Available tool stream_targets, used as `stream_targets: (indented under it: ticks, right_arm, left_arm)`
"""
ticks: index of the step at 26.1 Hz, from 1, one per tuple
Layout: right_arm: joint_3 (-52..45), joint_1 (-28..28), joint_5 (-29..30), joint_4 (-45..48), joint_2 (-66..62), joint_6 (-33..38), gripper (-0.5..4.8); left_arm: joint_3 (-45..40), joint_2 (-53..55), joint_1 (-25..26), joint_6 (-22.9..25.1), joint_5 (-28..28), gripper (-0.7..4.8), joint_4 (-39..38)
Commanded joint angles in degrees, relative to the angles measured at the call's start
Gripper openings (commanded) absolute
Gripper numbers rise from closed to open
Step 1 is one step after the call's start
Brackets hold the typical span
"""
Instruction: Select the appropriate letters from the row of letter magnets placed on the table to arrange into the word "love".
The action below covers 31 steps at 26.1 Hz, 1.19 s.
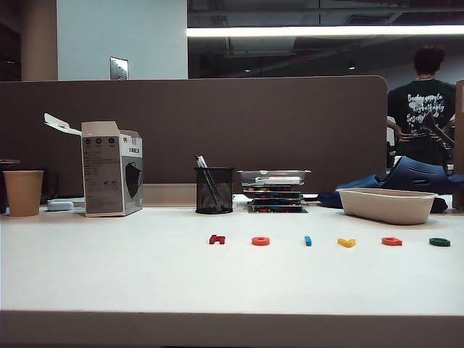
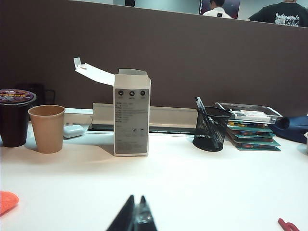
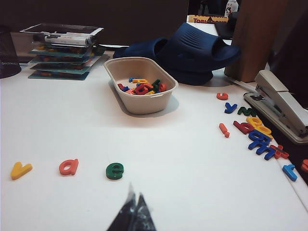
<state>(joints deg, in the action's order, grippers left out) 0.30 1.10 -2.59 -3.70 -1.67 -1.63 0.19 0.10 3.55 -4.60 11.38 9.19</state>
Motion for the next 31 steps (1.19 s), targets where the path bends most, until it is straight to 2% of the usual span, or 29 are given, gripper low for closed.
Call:
stream_targets:
  ticks: [1, 10, 13, 16, 20, 24, 27, 28, 31]
  right_arm:
    - [-0.33, -0.04, -0.26, 0.94, -0.04, -0.24, 0.0]
    - [-0.31, -0.04, -0.26, 0.96, -0.04, -0.24, 0.0]
    - [-0.31, -0.04, -0.26, 0.96, -0.04, -0.24, 0.0]
    - [-0.31, -0.04, -0.26, 0.96, -0.04, -0.24, 0.0]
    - [-0.31, -0.04, -0.28, 0.94, -0.04, -0.24, 0.0]
    - [-0.31, -0.04, -0.26, 0.94, -0.04, -0.24, 0.0]
    - [-0.31, -0.07, -0.28, 0.92, -0.04, -0.24, 0.0]
    - [-0.31, -0.07, -0.26, 0.92, -0.04, -0.22, 0.0]
    - [-0.31, -0.04, -0.26, 0.92, -0.04, -0.13, 0.0]
  left_arm:
    - [0.24, 0.02, 0.07, -0.15, 0.24, -0.05, 0.61]
    - [0.42, 0.02, 0.07, -0.42, 0.42, -0.05, 0.76]
    - [2.6, 0.02, 0.04, -1.77, 3.5, -0.05, -0.74]
    - [9.27, 0.02, 0.04, -5.16, 8.5, -0.05, -9.05]
    - [19.89, 0.68, 0.07, -5.27, 12.96, -0.05, -22.25]
    - [30.29, 4.22, 0.07, -5.14, 18.73, -0.05, -32.24]
    - [38.34, 9.27, 0.07, -4.68, 22.84, -0.05, -39.26]
    - [44.28, 13.7, 0.04, -3.74, 25.16, -0.05, -44.68]
    - [55.67, 22.08, -2.51, -1.57, 24.85, -0.05, -54.6]
